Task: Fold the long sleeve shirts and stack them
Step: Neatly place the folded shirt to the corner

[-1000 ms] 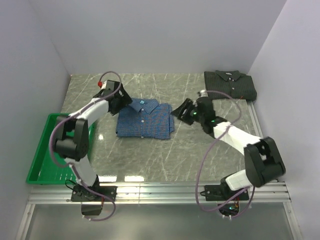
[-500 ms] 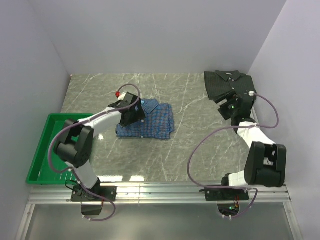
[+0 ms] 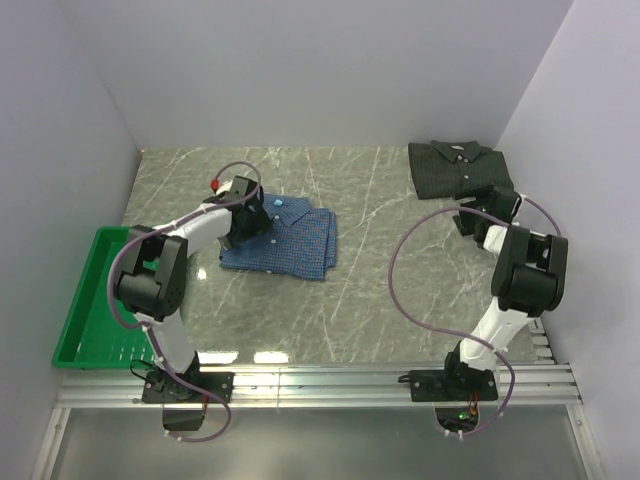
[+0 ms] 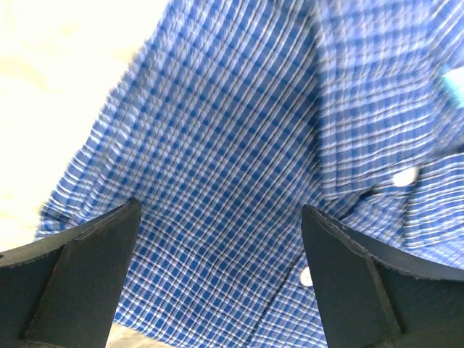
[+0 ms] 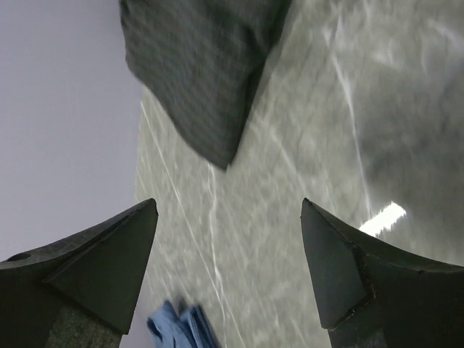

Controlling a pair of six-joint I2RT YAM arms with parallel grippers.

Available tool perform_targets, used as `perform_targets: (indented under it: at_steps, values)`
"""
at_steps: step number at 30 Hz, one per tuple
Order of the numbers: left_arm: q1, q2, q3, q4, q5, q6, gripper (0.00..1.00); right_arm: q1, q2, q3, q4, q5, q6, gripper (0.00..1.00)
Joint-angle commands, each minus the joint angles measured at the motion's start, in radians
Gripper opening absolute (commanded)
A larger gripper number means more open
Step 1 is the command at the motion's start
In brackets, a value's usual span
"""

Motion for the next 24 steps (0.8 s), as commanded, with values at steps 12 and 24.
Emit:
perform_targets:
  at_steps: [12,24]
  values:
    - [0.033,-0.54,-0.094,-0.041,-0.033,0.21,0.99,-0.016,0.333,0.302,0.111,0.138,0.157,0.79]
    - [0.102,-0.628,-0.223,0.016,-0.065,0.249,0.99,-0.01,0.469,0.405,0.102,0.176,0.238,0.5]
